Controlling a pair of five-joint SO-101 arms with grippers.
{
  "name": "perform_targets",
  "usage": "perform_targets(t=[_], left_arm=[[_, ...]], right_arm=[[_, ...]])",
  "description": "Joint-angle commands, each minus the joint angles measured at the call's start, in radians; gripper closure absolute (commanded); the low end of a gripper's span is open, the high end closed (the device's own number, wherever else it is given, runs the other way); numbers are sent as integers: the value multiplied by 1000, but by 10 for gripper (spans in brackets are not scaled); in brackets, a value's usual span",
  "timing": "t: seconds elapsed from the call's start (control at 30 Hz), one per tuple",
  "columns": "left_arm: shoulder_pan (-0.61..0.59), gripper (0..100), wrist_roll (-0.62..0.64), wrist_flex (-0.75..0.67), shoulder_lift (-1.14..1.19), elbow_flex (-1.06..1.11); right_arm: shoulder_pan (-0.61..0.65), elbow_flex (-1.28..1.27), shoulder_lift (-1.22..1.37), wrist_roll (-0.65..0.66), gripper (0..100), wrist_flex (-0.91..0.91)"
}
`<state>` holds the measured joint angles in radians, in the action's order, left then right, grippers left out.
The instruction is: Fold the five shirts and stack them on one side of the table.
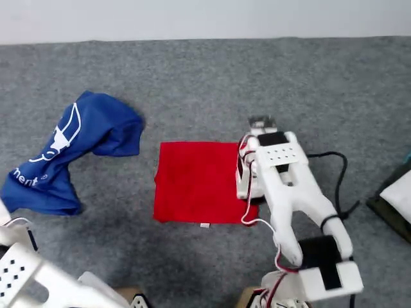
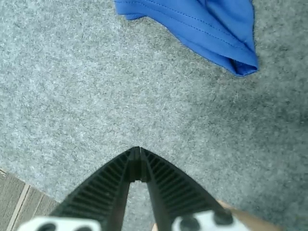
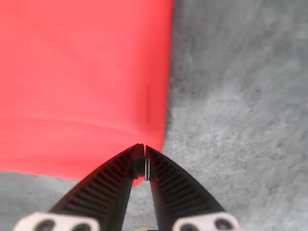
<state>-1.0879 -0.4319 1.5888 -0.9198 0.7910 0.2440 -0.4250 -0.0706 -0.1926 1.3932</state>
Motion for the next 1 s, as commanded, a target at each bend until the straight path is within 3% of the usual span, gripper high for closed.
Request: perform_targets(t=[0.0, 0.13, 0.3, 0.37, 0.67, 0.97], left_arm=[[0, 997, 8, -26, -12, -19], [0, 997, 8, -25, -12, -18], [3, 997, 8, -23, -12, -13], [3, 997, 8, -25, -12, 10], [5, 997, 5, -28, -12, 54], [5, 997, 3, -28, -12, 54]], right_arm=[[-13, 114, -104, 12, 986, 18], [-28, 129, -93, 8, 962, -61], [-28, 141, 56, -44, 767, -85], [-30, 170, 133, -74, 734, -85], [-18, 370, 392, -71, 775, -67], [82, 488, 432, -72, 790, 51]])
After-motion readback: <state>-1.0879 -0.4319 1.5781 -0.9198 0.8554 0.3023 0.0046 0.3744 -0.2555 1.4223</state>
